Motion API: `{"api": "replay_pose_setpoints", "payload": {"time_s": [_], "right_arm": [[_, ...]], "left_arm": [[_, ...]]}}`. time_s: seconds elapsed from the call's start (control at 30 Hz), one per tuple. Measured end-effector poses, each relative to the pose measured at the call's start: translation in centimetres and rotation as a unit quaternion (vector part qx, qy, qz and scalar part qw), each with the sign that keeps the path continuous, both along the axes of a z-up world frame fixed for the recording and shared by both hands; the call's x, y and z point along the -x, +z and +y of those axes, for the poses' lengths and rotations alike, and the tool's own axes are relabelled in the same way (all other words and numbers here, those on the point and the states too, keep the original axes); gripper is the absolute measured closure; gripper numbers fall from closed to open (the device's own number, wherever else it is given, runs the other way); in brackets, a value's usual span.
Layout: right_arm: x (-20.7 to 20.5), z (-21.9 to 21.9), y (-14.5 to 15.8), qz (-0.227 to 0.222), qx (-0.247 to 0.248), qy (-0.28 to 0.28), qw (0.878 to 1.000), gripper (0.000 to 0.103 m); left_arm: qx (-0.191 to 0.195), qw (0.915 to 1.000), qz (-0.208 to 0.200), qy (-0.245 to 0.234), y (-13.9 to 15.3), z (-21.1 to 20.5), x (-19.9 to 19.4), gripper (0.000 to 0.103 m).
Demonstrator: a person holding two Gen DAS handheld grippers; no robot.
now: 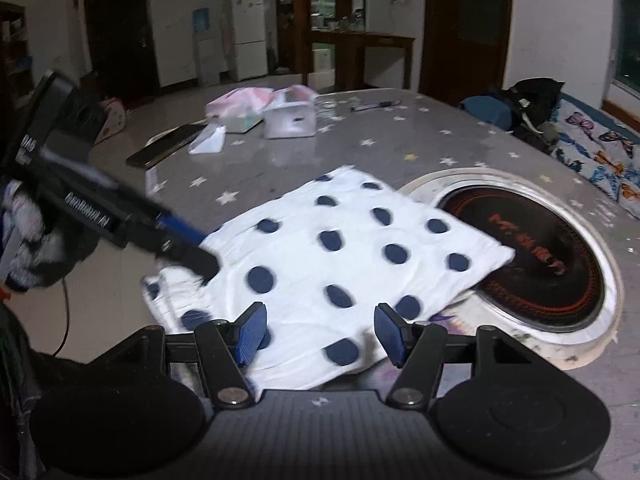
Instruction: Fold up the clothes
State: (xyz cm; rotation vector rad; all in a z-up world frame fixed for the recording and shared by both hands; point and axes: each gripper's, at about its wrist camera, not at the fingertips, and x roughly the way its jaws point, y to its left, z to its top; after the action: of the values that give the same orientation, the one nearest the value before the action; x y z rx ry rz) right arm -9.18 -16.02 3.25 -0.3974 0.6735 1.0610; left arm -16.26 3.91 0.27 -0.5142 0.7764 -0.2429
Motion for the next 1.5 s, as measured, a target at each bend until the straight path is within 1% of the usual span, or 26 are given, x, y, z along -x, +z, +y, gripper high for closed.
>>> {"api": "replay_pose_setpoints", "payload": {"time_s": [0.03,0.13,0.17,0.2,0.23,0.3,0.4,0.47,0.77,0.83,0.9,0.97,1.1,1.2,1.27,1.33,1.37,1.4,1.43,1.5], "right_arm": [[-0.3,-0.1,0.1,-0.002,-0.002,-0.006,1.0,0.042],[-1.1,-0.4,0.2,-0.007,-0.005,-0.021,1.0,0.042],[-1.5,-0.5,0.2,-0.01,-0.005,-0.025,1.0,0.042],[-1.8,-0.5,0.2,-0.012,-0.004,-0.03,0.999,0.042],[-2.1,-0.5,0.2,-0.013,-0.004,-0.035,0.999,0.042],[-2.8,-0.7,0.0,-0.013,-0.004,-0.048,0.999,0.042],[-3.8,-1.0,-0.3,-0.01,-0.004,-0.067,0.998,0.042],[-4.2,-1.2,-0.5,-0.008,-0.004,-0.075,0.997,0.042],[-5.8,-1.4,-0.7,-0.003,-0.009,-0.098,0.995,0.042],[-6.5,-1.4,-0.8,0.001,-0.015,-0.105,0.994,0.042],[-7.3,-1.3,-0.7,0.008,-0.021,-0.113,0.993,0.042],[-8.1,-1.3,-0.7,0.015,-0.027,-0.122,0.992,0.042],[-9.9,-0.9,-0.9,0.028,-0.037,-0.134,0.99,0.042],[-11.5,-0.7,-1.1,0.047,-0.049,-0.146,0.987,0.043],[-12.7,-0.6,-1.4,0.063,-0.058,-0.154,0.984,0.043],[-13.8,-0.3,-1.8,0.075,-0.06,-0.161,0.982,0.043],[-14.3,-0.1,-2.1,0.08,-0.059,-0.162,0.982,0.043],[-14.8,0.1,-2.3,0.085,-0.058,-0.162,0.981,0.044],[-15.3,0.3,-2.6,0.092,-0.057,-0.162,0.981,0.044],[-16.0,0.6,-3.2,0.106,-0.055,-0.159,0.98,0.048]], "left_arm": [[0.002,1.0,0.002,0.0,-0.1,0.0,0.0,0.047],[0.008,0.9999,0.008,-0.001,-0.2,-0.2,-0.1,0.052],[0.012,0.9999,0.01,-0.004,-0.3,-0.2,-0.2,0.062],[0.017,0.9998,0.011,-0.007,-0.3,-0.1,-0.3,0.068],[0.016,0.9998,0.011,-0.008,-0.3,-0.1,-0.3,0.069],[0.013,0.9998,0.009,-0.009,-0.2,0.1,-0.4,0.077],[0.001,0.9999,0.004,-0.011,0.2,0.5,-0.6,0.082],[-0.012,0.9999,0.003,-0.01,0.4,0.8,-0.7,0.083],[-0.068,0.9977,0.004,0.008,0.8,3.0,-1.6,0.083],[-0.085,0.9964,0.002,0.008,1.0,3.4,-2.0,0.083],[-0.115,0.9933,-0.002,0.013,1.4,3.6,-2.5,0.083],[-0.132,0.991,-0.002,0.019,1.5,4.2,-3.3,0.083],[-0.14,0.9895,0.005,0.034,1.3,5.3,-4.1,0.083],[-0.119,0.992,0.012,0.04,1.3,5.9,-4.3,0.083],[-0.107,0.9931,0.009,0.047,1.6,6.2,-3.9,0.082],[-0.094,0.994,0.004,0.056,2.1,6.4,-3.3,0.079],[-0.086,0.9944,0.001,0.061,2.4,6.5,-3.0,0.074],[-0.079,0.9947,-0.001,0.066,2.7,6.6,-2.6,0.063],[-0.073,0.9948,-0.003,0.072,3.0,6.7,-2.3,0.059],[-0.061,0.9952,-0.007,0.076,3.6,6.7,-1.5,0.057]]}}
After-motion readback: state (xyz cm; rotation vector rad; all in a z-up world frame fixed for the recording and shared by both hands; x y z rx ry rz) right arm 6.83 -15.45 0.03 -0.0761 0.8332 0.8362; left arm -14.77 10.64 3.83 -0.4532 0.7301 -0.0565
